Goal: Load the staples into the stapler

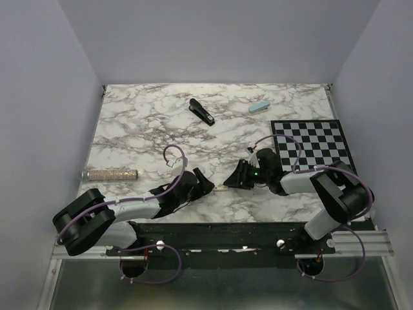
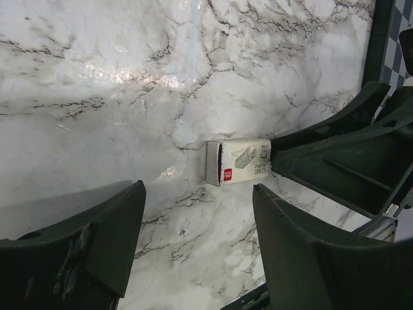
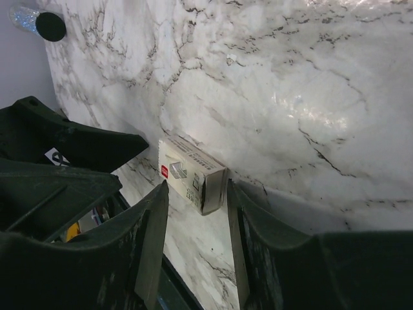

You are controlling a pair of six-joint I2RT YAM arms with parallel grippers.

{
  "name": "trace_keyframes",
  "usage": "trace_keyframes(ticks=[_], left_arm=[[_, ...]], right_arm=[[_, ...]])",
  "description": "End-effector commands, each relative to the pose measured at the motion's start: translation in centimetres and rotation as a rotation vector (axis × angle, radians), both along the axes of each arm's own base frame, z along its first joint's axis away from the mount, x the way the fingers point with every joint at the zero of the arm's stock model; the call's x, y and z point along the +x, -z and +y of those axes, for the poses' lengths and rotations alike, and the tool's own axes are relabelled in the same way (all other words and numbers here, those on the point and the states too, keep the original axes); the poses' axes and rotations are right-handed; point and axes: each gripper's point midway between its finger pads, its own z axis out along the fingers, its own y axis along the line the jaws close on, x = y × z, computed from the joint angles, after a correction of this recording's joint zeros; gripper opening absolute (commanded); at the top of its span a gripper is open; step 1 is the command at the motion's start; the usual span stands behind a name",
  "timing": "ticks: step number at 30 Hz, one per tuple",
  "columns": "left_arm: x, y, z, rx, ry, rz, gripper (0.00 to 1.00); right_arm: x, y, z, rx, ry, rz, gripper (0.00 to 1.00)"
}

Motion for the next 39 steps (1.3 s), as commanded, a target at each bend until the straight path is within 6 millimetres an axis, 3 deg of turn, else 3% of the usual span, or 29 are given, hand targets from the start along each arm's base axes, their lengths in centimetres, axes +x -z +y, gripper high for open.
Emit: trace_keyframes(ticks=[1,8,18,23,30,34,39], left_arm=[[0.1,0.4,-0.2,0.005,0.001,0.018,0.75],[0.0,0.4,-0.3,0.007,0.005,0.019,0.75],[0.1,0.3,-0.6,0.001,0.011,0.022,0.75],[-0.1,0.4,-0.6,-0.006,0.012,0.032,0.75],[-0.2,0.5,-0.6,-0.009,0.012,0.044,0.71],[-0.2,0.7,-0.8,-0.003,0.018,0.052,0.68],[0.4,0.6,-0.8,0.013,0.005,0.051,0.57]], right_arm=[[0.3,0.8,0.5,-0.009,-0.01,0.015,0.49],[-0.1,2.7,-0.8,-0.109,0.031,0.072,0.45],[-0.3,3.6,-0.5,-0.173,0.003,0.088,0.35],[-0.4,3.3,-0.6,-0.177,0.005,0.072,0.26],[-0.5,2.6,-0.5,-0.16,-0.001,0.036,0.04],[-0.5,2.4,-0.5,-0.156,-0.004,0.021,0.01],[-0.6,2.2,-0.5,-0.154,-0.005,0.007,0.01]])
